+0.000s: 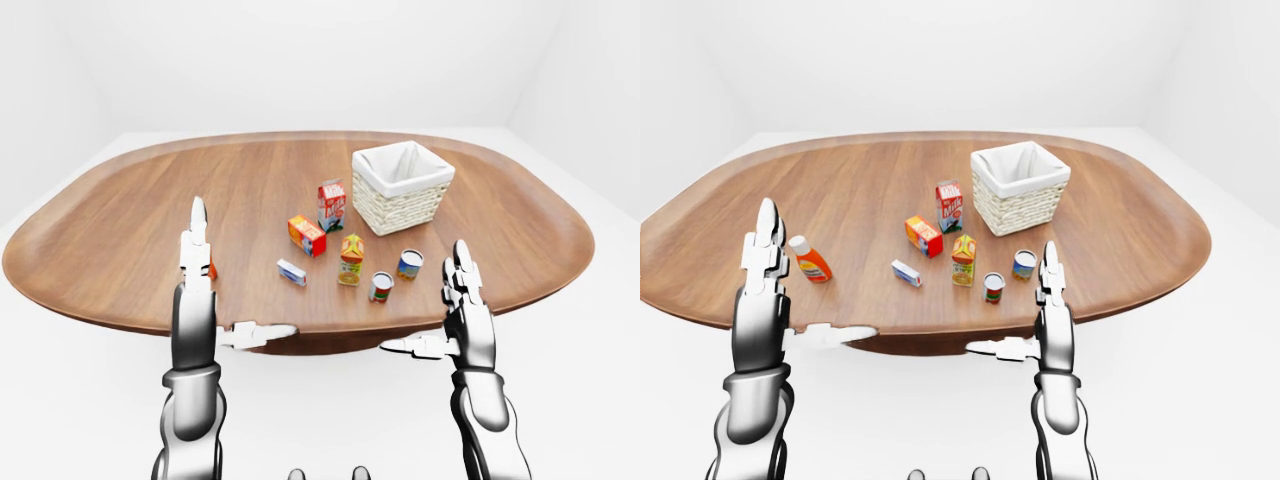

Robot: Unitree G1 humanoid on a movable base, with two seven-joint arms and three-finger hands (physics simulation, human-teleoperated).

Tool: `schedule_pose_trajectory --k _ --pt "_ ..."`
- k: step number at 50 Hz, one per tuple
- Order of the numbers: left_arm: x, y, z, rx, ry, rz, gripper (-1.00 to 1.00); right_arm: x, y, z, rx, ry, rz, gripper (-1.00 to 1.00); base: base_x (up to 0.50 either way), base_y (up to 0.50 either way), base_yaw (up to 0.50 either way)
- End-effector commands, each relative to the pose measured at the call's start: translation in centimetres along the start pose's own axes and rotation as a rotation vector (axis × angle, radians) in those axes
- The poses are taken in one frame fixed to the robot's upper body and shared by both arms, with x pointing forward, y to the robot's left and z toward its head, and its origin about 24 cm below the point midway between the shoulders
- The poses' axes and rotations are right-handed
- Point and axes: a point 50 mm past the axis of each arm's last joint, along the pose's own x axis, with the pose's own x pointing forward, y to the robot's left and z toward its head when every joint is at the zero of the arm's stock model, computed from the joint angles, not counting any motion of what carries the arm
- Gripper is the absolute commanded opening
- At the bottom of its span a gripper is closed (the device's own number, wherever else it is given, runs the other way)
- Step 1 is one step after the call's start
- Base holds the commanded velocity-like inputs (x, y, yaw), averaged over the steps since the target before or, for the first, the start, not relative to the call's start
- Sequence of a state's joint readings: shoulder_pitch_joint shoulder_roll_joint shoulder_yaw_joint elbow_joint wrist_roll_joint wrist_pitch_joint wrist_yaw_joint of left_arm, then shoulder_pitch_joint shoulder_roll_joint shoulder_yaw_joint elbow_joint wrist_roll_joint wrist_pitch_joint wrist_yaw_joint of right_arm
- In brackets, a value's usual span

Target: Pick up the alphabet soup and the tomato sauce, and put them in the basket.

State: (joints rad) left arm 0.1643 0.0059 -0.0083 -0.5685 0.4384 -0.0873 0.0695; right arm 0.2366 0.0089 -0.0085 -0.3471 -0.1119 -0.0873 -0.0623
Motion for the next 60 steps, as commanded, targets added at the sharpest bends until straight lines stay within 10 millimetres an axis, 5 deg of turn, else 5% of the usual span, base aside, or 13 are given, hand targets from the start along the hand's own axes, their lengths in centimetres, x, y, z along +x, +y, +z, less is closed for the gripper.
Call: schedule_pose_trajectory --k 1,60 --pt "0.04 0.02 0.03 0.002 -0.002 0.001 1.00 0.09 0.03 0.00 0.000 -0.001 0.001 1.00 0.48 0.00 0.00" --pt "0.13 -0.43 -0.31 -0.027 0.010 -0.025 1.00 0.10 0.20 -0.23 -0.001 0.008 0.017 1.00 0.42 0.00 0.00"
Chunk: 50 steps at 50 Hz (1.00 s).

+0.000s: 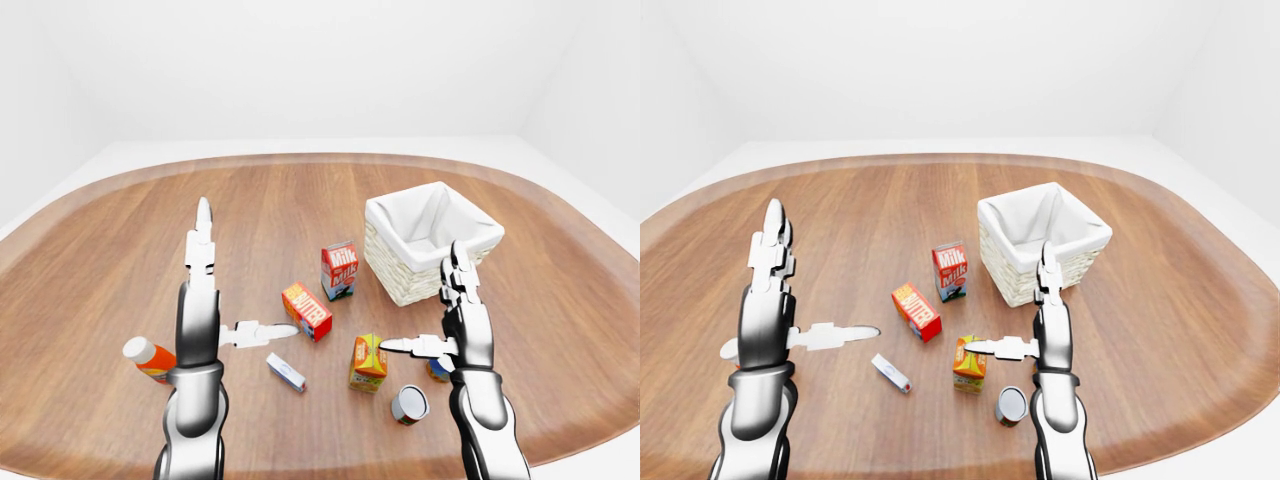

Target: Pick up the alphabet soup and the tomato sauce, and put them in the basket.

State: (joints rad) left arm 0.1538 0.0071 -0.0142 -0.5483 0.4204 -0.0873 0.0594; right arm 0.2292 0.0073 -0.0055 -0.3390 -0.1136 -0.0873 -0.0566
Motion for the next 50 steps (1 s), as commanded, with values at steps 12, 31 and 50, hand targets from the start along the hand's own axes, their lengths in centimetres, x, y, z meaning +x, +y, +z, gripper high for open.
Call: schedule_pose_trajectory --k 12,31,50 --pt "0.0 -0.1 -0.2 -0.007 0.006 -0.008 1.00 0.0 0.1 -0.1 0.003 0.005 0.007 1.00 0.00 0.00 0.00" --pt "0.0 -0.1 -0.2 -0.001 0.009 -0.013 1.00 -0.6 -0.4 -1.9 -0.011 0.089 0.000 1.00 0.00 0.00 0.00" --pt "-0.2 -0.3 -0.3 0.003 0.016 -0.020 1.00 -2.8 -1.6 0.2 -0.341 0.031 -0.063 1.00 0.00 0.00 0.00"
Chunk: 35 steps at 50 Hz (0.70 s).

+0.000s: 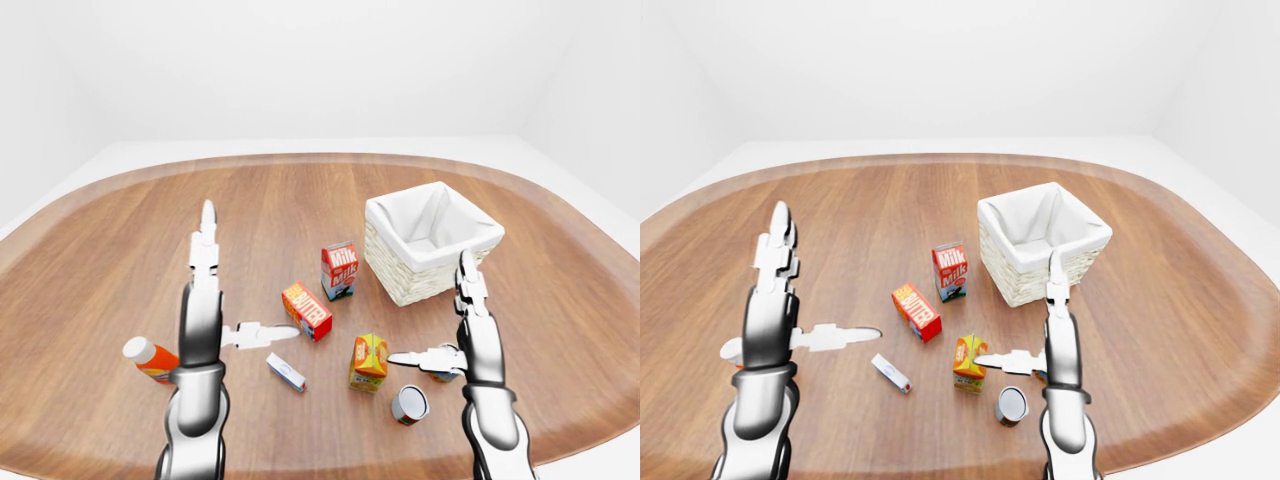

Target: Pick up the alphabet soup and the tomato sauce, and put them in the basket.

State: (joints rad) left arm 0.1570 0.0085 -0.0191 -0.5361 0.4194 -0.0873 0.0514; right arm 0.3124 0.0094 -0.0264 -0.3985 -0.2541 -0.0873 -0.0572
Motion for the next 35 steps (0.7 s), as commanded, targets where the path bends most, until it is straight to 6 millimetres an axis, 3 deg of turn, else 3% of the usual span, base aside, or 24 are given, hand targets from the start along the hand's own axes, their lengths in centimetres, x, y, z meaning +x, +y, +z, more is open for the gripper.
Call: schedule_pose_trajectory --k 1,2,4,7,17,35 --pt "-0.1 -0.1 0.0 0.004 0.000 -0.003 1.00 -1.3 -0.6 1.0 -0.204 -0.023 -0.034 1.00 0.00 0.00 0.00" --pt "-0.1 -0.1 0.0 0.004 0.000 -0.003 1.00 -1.5 -0.6 0.2 -0.233 0.007 -0.038 1.00 0.00 0.00 0.00" --pt "-0.1 -0.1 -0.1 0.005 0.004 -0.003 1.00 -1.4 -0.4 1.5 -0.250 -0.047 -0.021 1.00 0.00 0.00 0.00" --pt "0.0 -0.1 -0.1 0.005 0.006 -0.004 1.00 -1.9 -0.3 0.0 -0.327 0.009 -0.020 1.00 0.00 0.00 0.00" --pt "0.0 -0.1 -0.1 0.004 0.002 -0.002 1.00 -2.2 0.0 -0.2 -0.482 0.002 0.005 1.00 0.00 0.00 0.00" --pt "0.1 0.0 0.0 0.001 -0.005 -0.001 1.00 -2.7 -0.7 0.8 -0.563 -0.020 0.014 1.00 0.00 0.00 0.00"
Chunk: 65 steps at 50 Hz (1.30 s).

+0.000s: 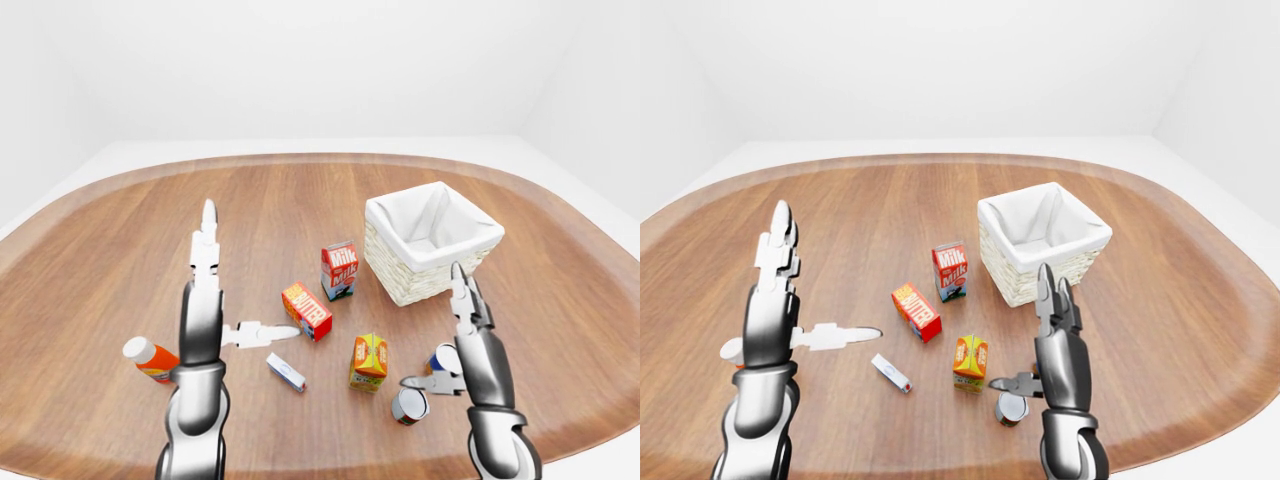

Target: Pick up the alphabet soup and the tomato sauce, and put them in the basket.

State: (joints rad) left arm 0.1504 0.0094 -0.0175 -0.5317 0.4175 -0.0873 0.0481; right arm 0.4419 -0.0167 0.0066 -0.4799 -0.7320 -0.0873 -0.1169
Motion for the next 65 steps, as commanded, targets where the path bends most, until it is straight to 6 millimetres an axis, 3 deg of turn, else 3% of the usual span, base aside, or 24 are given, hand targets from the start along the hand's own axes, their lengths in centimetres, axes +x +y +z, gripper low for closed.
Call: schedule_pose_trajectory --k 1,21,65 --pt "0.0 0.0 0.1 0.002 -0.006 0.002 1.00 -0.5 -0.8 0.3 -0.072 -0.005 -0.006 1.00 0.00 0.00 0.00" --pt "-0.1 -0.2 -0.2 0.008 0.009 -0.008 1.00 -2.0 -1.0 -0.8 -0.257 0.057 -0.005 1.00 0.00 0.00 0.00" --pt "-0.1 -0.1 -0.1 0.010 0.007 -0.007 1.00 -1.2 1.0 -2.9 -0.590 -0.015 0.006 1.00 0.00 0.00 0.00"
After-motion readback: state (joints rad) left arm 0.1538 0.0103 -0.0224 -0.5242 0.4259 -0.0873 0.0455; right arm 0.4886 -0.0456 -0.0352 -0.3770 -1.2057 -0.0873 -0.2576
